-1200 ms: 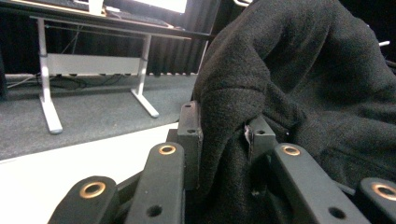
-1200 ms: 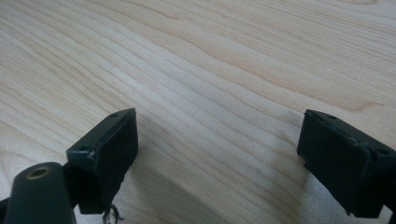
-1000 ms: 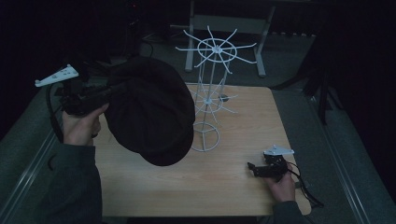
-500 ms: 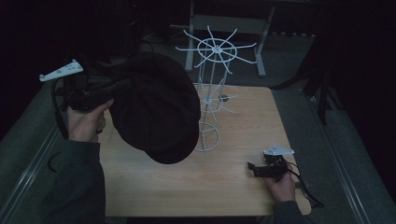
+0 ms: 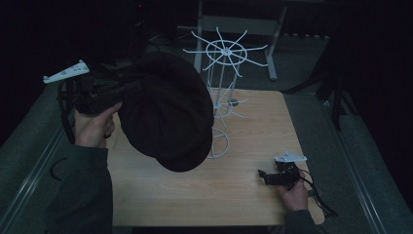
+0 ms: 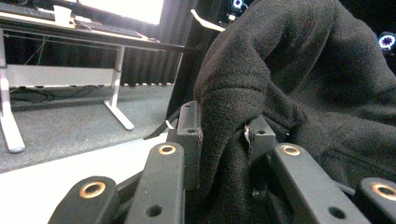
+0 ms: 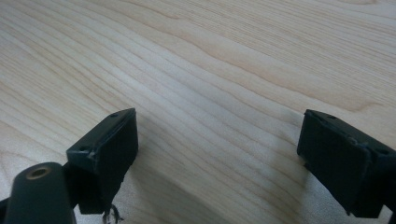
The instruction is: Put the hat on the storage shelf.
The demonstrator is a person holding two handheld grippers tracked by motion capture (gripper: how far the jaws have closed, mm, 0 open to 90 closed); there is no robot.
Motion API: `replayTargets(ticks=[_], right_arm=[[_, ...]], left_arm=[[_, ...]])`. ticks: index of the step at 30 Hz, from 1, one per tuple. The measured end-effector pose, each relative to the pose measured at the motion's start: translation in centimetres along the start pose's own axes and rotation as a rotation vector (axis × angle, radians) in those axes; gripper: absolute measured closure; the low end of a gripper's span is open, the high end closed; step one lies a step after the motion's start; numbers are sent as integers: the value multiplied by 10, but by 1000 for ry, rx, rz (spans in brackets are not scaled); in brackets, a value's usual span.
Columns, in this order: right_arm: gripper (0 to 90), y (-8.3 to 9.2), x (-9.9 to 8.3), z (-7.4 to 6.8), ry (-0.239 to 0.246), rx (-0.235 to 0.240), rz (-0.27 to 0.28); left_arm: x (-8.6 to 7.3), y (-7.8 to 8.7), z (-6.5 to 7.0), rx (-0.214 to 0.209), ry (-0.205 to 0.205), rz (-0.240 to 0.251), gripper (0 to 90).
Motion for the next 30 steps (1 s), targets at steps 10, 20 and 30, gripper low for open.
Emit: replayTargets(ticks=[10, 20, 30], right_arm=[[122, 0, 0, 0, 0, 0, 0], [122, 0, 0, 0, 0, 0, 0], [122, 0, 0, 0, 0, 0, 0]], left_arm=[[3, -7, 7, -34, -2, 3, 746], [8, -17, 15, -71, -6, 11, 745], [13, -35, 25, -94, 2, 31, 741]])
Point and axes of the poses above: each handheld gripper's, and its own axes: y roughly backward along the jaws, x roughly out of its top, z roughly to its right, the point moved 2 cm from there along -y, roughly forward along the jaws, and after that the axes turned 7 degrees about z, right-handed, at the moved point
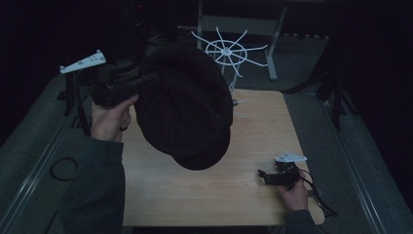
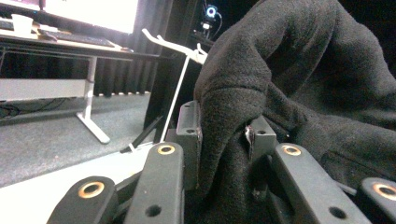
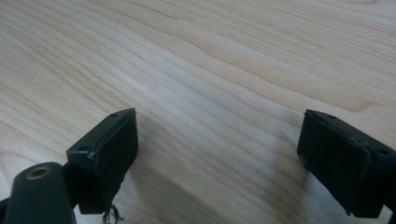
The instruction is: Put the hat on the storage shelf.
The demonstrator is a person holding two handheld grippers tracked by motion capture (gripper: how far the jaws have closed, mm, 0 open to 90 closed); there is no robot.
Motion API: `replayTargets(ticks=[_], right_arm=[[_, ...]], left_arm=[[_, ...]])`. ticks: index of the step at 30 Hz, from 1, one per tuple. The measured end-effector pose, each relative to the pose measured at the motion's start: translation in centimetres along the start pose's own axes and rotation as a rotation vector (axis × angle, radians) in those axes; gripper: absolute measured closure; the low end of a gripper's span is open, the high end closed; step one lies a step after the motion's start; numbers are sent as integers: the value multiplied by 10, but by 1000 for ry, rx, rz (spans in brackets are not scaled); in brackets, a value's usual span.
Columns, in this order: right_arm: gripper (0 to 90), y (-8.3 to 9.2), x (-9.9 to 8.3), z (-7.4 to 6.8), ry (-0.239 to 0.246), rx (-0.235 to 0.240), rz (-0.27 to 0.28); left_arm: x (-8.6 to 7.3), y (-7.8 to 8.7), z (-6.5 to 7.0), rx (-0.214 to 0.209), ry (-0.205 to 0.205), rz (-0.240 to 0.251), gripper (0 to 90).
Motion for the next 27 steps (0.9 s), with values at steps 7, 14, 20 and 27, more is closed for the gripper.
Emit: replayTargets(ticks=[7, 14, 20, 27], right_arm=[[122, 0, 0, 0, 0, 0, 0], [122, 0, 0, 0, -1, 0, -1], [122, 0, 0, 0, 0, 0, 0], [122, 0, 0, 0, 2, -1, 1]], left_arm=[[-2, -24, 3, 65, -38, -50, 741], [-12, -46, 2, 85, -43, -92, 739], [-21, -51, -5, 74, 2, -106, 737], [-28, -49, -14, 79, 33, -109, 733]])
Point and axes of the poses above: each handheld gripper's, and its own axes: y roughly backward along the jaws, x roughly out of its top, z roughly to its right, the point moved 2 cm from there along -y, roughly forward along the jaws, and after that the axes turned 7 degrees about z, right-handed, at the moved point
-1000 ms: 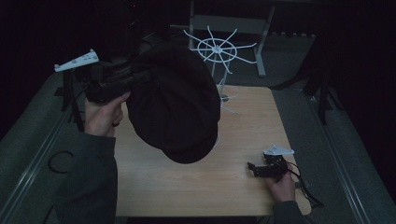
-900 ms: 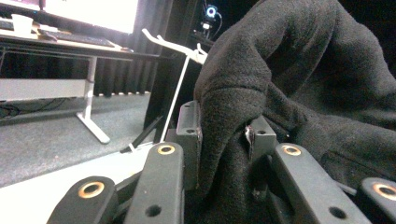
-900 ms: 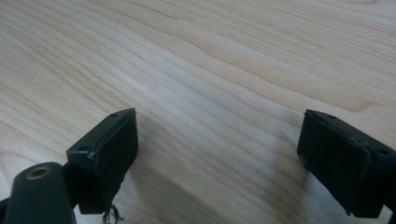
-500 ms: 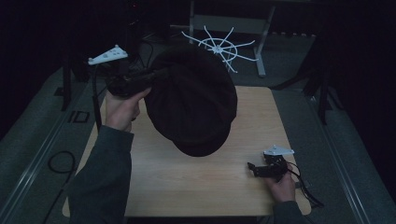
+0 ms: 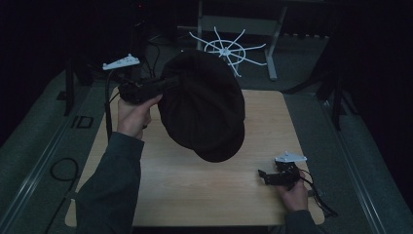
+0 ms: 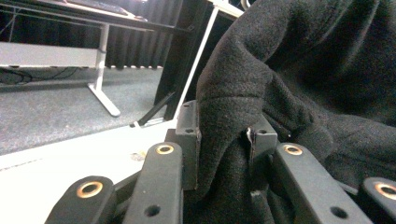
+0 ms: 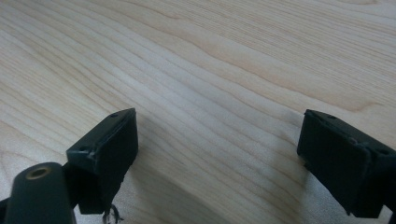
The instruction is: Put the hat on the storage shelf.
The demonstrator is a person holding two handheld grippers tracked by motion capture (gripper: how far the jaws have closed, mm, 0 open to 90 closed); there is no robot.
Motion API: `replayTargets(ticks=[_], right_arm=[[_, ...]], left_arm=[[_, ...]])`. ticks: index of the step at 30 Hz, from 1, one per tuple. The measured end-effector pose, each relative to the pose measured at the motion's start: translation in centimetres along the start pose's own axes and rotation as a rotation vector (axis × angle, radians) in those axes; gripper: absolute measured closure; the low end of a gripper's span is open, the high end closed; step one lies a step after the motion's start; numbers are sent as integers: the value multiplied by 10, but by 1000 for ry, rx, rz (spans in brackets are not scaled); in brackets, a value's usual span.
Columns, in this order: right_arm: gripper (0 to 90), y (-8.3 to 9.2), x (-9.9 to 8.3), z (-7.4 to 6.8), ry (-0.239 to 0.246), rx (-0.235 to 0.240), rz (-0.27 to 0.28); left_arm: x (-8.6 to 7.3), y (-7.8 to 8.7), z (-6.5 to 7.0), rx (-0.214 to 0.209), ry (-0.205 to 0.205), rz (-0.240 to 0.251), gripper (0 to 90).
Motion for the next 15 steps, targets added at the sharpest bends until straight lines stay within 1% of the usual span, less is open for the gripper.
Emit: replayTargets(ticks=[2, 9, 15], right_arm=[[122, 0, 0, 0, 0, 0, 0], [122, 0, 0, 0, -1, 0, -1], [122, 0, 0, 0, -1, 0, 0]], left_arm=[[1, 0, 1, 3, -9, 0, 725], [0, -2, 3, 17, -18, -2, 690], [-1, -3, 3, 18, -17, -2, 666]])
Point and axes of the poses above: each handheld gripper's, and its own axes: y roughly backward along the jaws, x roughly out of its top, z roughly to its right, the point moved 2 cm from there along -y, roughly forward along the jaws, and after that the axes turned 7 degrees about z, right-handed, at the moved point
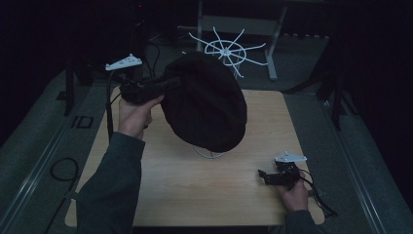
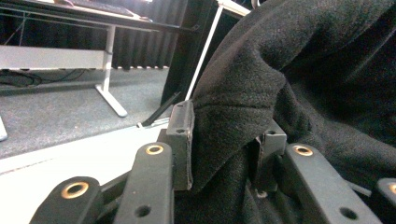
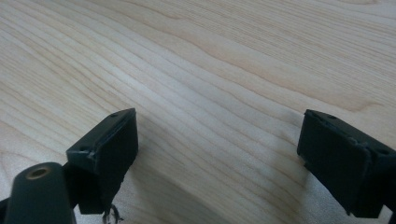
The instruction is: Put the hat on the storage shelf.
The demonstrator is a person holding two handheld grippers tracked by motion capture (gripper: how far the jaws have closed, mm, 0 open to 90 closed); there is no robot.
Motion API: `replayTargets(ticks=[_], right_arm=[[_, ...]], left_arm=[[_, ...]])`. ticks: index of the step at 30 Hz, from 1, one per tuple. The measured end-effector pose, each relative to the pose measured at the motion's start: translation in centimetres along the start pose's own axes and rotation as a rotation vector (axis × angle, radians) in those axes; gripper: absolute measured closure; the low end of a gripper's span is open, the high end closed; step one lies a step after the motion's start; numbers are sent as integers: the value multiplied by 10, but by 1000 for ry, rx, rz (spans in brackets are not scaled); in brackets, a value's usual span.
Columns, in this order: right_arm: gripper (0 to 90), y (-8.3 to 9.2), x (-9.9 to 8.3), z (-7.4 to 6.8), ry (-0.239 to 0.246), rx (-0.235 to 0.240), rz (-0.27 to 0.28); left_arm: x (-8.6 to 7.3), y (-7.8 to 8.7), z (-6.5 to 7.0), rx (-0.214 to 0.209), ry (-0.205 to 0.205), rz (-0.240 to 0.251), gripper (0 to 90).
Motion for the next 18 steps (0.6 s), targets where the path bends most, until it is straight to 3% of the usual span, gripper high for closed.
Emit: replayTargets(ticks=[8, 18], right_arm=[[122, 0, 0, 0, -1, 0, -1], [122, 0, 0, 0, 0, 0, -1]], left_arm=[[0, 2, 0, -17, 1, -10, 569], [0, 6, 1, -37, 11, -23, 512]])
Point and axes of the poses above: each handheld gripper's, and its own axes: y roughly backward along the jaws, x roughly out of its top, z roughly to its right, the point moved 2 cm from there along -y, roughly forward along the jaws, and after that the axes turned 7 degrees about z, right-handed, at the moved point
